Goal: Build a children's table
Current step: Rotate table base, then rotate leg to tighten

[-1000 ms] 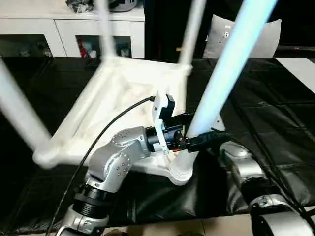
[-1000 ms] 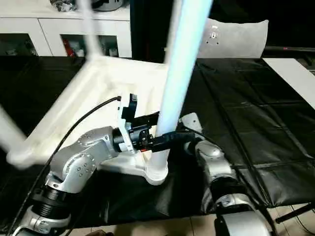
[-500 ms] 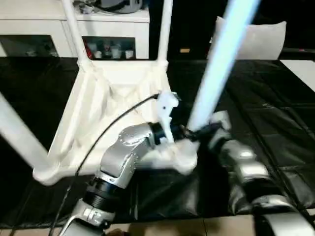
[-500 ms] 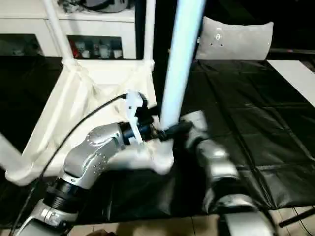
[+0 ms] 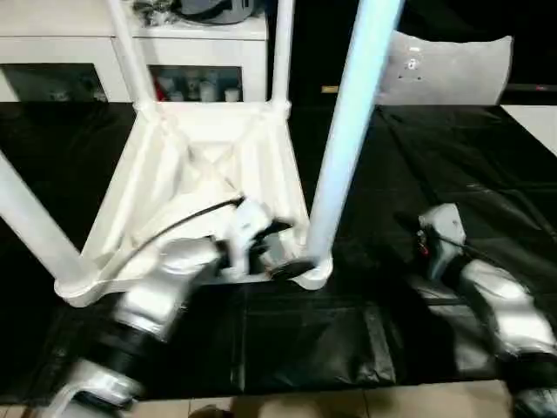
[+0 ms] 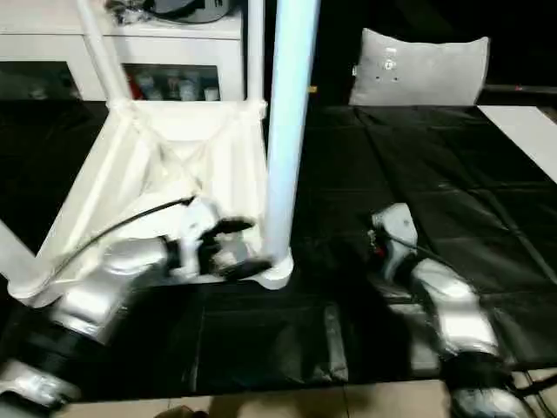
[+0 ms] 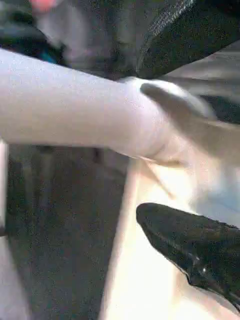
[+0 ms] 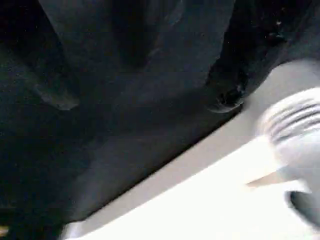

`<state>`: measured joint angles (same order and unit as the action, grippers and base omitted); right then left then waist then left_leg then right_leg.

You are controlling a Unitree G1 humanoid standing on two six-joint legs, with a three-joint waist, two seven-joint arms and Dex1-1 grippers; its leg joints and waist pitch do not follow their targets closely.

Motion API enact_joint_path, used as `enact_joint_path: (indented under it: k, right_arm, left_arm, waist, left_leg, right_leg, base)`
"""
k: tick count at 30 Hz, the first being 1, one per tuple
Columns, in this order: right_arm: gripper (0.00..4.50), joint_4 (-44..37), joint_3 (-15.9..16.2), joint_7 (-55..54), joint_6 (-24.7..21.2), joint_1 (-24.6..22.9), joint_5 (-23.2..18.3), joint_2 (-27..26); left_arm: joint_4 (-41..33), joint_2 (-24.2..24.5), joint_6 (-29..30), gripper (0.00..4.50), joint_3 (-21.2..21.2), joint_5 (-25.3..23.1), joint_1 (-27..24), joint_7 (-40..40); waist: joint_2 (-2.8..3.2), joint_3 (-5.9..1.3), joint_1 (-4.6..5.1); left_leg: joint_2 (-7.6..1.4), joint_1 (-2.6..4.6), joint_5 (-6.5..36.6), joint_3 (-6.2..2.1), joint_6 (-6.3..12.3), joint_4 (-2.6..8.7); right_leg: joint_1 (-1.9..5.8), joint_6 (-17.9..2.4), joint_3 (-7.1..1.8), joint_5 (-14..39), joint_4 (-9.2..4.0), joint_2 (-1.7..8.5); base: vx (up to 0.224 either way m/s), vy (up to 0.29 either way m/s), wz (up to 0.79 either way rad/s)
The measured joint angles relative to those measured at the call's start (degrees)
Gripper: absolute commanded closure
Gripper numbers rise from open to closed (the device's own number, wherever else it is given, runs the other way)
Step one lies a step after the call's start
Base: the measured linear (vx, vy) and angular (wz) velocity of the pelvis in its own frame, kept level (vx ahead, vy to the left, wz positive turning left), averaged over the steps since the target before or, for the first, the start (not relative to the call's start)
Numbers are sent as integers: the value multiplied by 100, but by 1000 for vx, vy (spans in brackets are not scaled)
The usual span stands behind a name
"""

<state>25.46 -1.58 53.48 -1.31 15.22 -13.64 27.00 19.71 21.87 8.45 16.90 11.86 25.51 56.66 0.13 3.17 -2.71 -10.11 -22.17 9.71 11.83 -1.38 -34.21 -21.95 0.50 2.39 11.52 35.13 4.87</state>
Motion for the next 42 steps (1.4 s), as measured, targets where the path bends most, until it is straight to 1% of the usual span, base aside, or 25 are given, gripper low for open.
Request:
enact_joint_path:
  k: [1,4,5,8,9,10,11,12,14,17,18,21,22,23,25,26,28,34,35,36,38,40,42]
  right_arm:
    - [0,-126,45,179,-94,-59,-42,62]
    - [0,-453,135,470,-289,-175,-155,125]
    - [0,-562,193,553,-342,-193,-173,160]
    - [0,-780,240,699,-457,-263,-186,259]
    - [0,-851,248,704,-494,-296,-199,278]
    - [0,-915,255,711,-502,-334,-217,284]
    - [0,-978,264,721,-548,-379,-236,289]
    - [0,-1006,273,744,-581,-398,-239,290]
    - [0,-1101,286,786,-619,-431,-247,293]
    - [0,-1216,292,830,-719,-447,-269,326]
    - [0,-1242,297,837,-733,-453,-271,348]
    - [0,-1364,303,841,-751,-457,-273,390]
    - [0,-1370,303,841,-758,-457,-273,394]
    - [0,-1371,305,841,-785,-457,-273,394]
    - [0,-1371,313,844,-818,-457,-273,394]
    - [0,-1380,317,845,-833,-457,-272,394]
    - [0,-1419,325,854,-856,-457,-273,394]
    - [0,-1421,373,863,-938,-457,-271,394]
    - [0,-1421,392,862,-942,-457,-270,393]
    - [0,-1421,397,861,-942,-456,-268,393]
    - [0,-1421,405,859,-942,-419,-261,392]
    - [0,-1421,428,868,-941,-353,-252,392]
    - [0,-1406,458,883,-939,-249,-229,388]
  left_arm:
    - [106,82,-37,30,9,-32,33,149]
    - [286,233,-54,63,129,-44,153,558]
    - [376,283,-86,63,221,-101,233,700]
    - [788,337,-270,84,311,-328,410,816]
    - [915,336,-317,84,311,-367,455,836]
    - [976,337,-355,99,312,-386,480,865]
    - [1064,319,-391,99,312,-388,522,928]
    - [1117,311,-396,117,313,-394,559,964]
    - [1198,291,-412,129,312,-411,607,1024]
    - [1289,270,-452,160,316,-437,661,1096]
    - [1339,257,-492,160,316,-454,681,1115]
    - [1552,211,-604,182,315,-511,785,1140]
    - [1562,203,-622,198,315,-530,789,1143]
    - [1585,191,-638,198,312,-537,797,1146]
    - [1636,172,-643,218,302,-539,820,1170]
    - [1670,161,-644,236,299,-546,831,1176]
    - [1707,147,-648,244,300,-571,838,1179]
    - [1831,129,-729,296,315,-690,871,1236]
    - [1862,130,-737,311,319,-717,886,1256]
    - [1884,131,-760,311,326,-734,893,1263]
    - [1894,137,-833,338,353,-842,908,1282]
    - [1905,153,-874,346,400,-909,934,1294]
    - [1936,159,-893,372,438,-951,971,1305]
  waist:
    - [7,0,-18]
    - [25,0,-53]
    - [38,0,-70]
    - [67,-1,-84]
    - [71,0,-92]
    - [73,0,-99]
    - [77,-1,-105]
    - [77,-1,-105]
    - [79,0,-104]
    - [80,0,-104]
    - [84,-2,-104]
    - [91,-5,-105]
    - [93,-6,-106]
    - [93,-6,-107]
    - [94,-7,-114]
    - [98,-9,-116]
    - [109,-16,-117]
    - [162,-50,-125]
    - [169,-54,-120]
    - [174,-57,-118]
    - [179,-61,-108]
    - [183,-63,-96]
    - [187,-65,-89]
  left_leg:
    - [0,0,0,0,0,0]
    - [0,-1,0,0,0,1]
    - [0,-1,0,0,0,1]
    - [0,1,0,0,0,1]
    - [0,1,0,0,0,2]
    - [0,2,0,0,0,4]
    - [1,2,0,0,0,4]
    - [2,2,0,0,0,4]
    - [4,2,0,0,0,4]
    - [4,2,0,0,0,4]
    - [4,2,0,0,0,4]
    - [4,6,0,0,0,4]
    - [4,7,0,0,0,4]
    - [4,7,0,0,0,4]
    - [5,8,0,0,0,4]
    - [6,9,0,0,0,4]
    - [8,9,0,0,0,4]
    - [9,11,0,0,0,6]
    - [9,12,0,0,0,7]
    - [9,13,0,0,0,8]
    - [9,14,0,0,-1,10]
    - [9,15,0,0,0,10]
    - [9,15,0,0,-1,10]
  right_leg:
    - [0,0,0,0,-1,0]
    - [0,-1,-1,-1,-4,0]
    - [0,-1,0,-1,-3,0]
    - [0,-1,1,-1,0,1]
    - [0,-1,2,-1,-1,2]
    - [0,-1,2,-1,-1,2]
    - [1,-1,2,0,-1,3]
    - [1,-1,2,-1,-2,4]
    - [1,-1,1,-1,-2,6]
    - [2,-2,2,-1,-1,6]
    - [2,-2,2,-1,-2,6]
    - [3,-2,2,-1,0,7]
    - [5,-1,3,-1,0,7]
    - [5,-2,3,-1,0,8]
    - [6,-2,3,-1,-1,9]
    - [7,-2,3,-1,-1,10]
    - [8,-2,2,-1,-2,11]
    - [8,0,3,0,-2,12]
    - [7,0,3,0,-2,12]
    - [7,2,3,1,-1,12]
    - [7,9,4,6,-1,12]
    - [7,24,4,15,-1,12]
    - [6,24,3,15,-1,13]
  base:
    - [0,0,0]
    - [0,0,0]
    - [0,0,0]
    - [0,0,0]
    - [0,0,0]
    - [0,0,0]
    - [0,0,0]
    - [0,0,0]
    - [0,0,0]
    - [0,0,0]
    - [0,0,0]
    - [0,0,0]
    - [0,0,0]
    - [0,0,0]
    - [0,0,0]
    - [0,0,0]
    - [0,0,0]
    - [0,0,0]
    - [0,0,0]
    - [0,0,0]
    - [0,0,0]
    - [0,0,0]
    - [0,0,0]
